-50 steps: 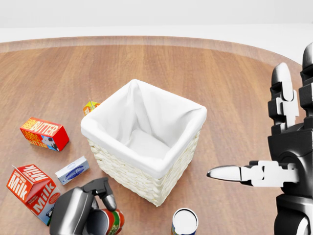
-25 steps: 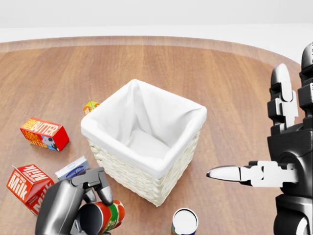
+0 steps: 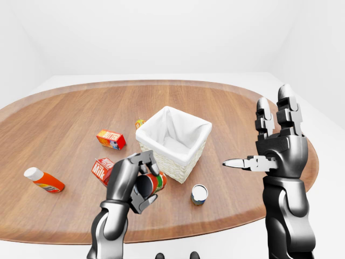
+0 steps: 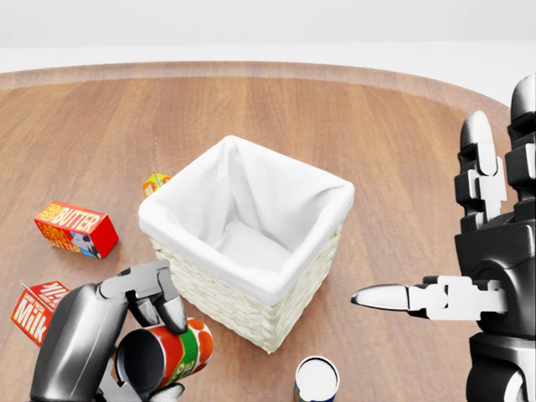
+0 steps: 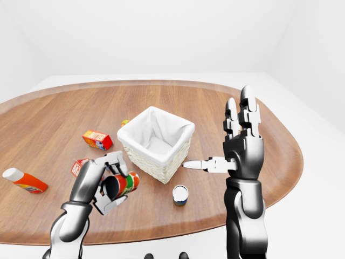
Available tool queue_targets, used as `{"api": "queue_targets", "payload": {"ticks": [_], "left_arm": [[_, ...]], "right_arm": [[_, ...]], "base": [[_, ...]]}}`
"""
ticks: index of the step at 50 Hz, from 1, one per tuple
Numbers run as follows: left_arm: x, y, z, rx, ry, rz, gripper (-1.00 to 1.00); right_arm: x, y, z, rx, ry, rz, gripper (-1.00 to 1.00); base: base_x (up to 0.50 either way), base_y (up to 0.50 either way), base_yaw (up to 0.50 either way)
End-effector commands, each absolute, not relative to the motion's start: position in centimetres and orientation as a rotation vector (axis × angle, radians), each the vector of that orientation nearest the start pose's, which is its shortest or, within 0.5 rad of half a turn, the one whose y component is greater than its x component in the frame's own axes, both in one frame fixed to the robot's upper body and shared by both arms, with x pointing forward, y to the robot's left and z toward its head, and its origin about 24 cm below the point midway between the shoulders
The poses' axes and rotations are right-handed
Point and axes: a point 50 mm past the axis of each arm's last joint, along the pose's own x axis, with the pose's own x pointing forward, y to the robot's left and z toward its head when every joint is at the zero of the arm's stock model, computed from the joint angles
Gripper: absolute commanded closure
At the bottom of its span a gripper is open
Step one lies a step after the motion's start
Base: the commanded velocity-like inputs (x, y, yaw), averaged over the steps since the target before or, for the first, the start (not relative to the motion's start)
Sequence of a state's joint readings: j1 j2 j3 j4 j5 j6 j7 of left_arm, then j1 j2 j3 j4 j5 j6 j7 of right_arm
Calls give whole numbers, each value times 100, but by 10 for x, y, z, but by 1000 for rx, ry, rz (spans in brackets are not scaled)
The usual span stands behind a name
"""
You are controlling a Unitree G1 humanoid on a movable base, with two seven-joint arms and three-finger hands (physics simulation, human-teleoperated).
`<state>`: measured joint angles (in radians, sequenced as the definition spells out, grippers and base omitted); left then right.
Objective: Pick up the tomato sauce, and put it in the basket.
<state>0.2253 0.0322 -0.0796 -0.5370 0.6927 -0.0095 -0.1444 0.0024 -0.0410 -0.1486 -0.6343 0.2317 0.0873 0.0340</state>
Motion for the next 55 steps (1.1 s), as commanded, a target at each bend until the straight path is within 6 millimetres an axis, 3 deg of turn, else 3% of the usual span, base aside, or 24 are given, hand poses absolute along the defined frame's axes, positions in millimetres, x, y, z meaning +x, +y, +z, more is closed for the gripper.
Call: {"api": "queue_targets", "payload": {"ticks": [1,28,48,55], "left_arm": [[204,142,128,667,-306,-38,100],[217,131,170,685,-472,-70,100],[240,122,207,716,-618,-82,100],[249,121,211,716,-628,-78,100]], "right_arm": [[218,-180,175,128,-551,-19,-100],[221,-181,171,127,-531,-24,-100],[222,-181,169,127,-523,-23,-100],[222,-180,168,126,-517,-20,-100]], "base": [[0,0,0],[0,0,0],[0,0,0],[0,0,0]]}}
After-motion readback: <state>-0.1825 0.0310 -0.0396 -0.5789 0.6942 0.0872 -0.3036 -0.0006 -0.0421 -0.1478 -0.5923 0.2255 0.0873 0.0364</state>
